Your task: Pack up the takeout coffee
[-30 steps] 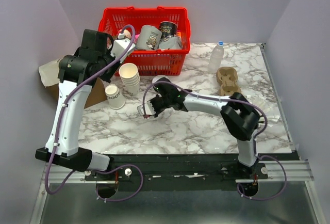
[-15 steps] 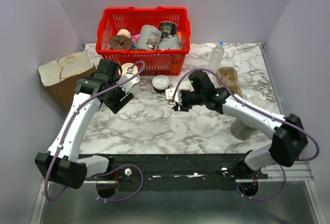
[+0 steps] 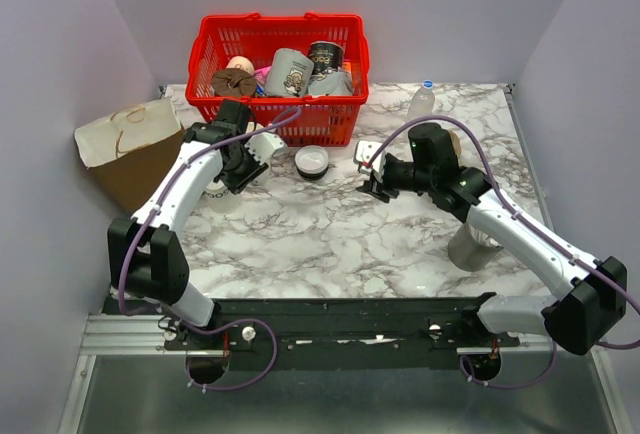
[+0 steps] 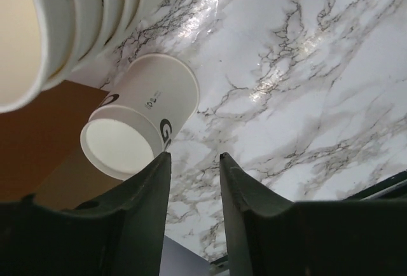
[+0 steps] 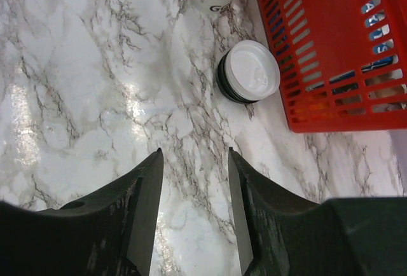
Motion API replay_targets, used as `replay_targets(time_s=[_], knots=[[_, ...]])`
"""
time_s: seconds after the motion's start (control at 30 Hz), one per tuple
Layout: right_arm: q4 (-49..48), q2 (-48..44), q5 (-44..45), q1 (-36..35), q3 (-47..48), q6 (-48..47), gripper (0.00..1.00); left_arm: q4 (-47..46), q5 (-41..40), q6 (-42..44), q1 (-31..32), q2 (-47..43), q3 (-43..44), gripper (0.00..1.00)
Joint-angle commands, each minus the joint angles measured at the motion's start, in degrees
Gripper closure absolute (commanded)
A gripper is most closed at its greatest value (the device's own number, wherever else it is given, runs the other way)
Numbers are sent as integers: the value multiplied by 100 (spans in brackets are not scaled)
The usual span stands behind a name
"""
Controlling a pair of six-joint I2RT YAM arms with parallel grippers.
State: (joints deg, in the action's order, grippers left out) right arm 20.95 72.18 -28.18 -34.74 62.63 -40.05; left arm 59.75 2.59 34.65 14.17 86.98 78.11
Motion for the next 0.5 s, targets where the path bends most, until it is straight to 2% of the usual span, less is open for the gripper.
replay_targets(time_s=[0.0, 0.3, 0.47], knots=[[190, -125, 234, 90, -137, 173, 46, -217, -74, 129, -178, 223, 231, 56], [120, -178, 340, 187, -278, 156, 46, -95, -215, 226, -652, 618, 618, 55], [137, -90, 375, 231, -181, 129, 46, 46, 65, 208, -714, 750, 601, 62]])
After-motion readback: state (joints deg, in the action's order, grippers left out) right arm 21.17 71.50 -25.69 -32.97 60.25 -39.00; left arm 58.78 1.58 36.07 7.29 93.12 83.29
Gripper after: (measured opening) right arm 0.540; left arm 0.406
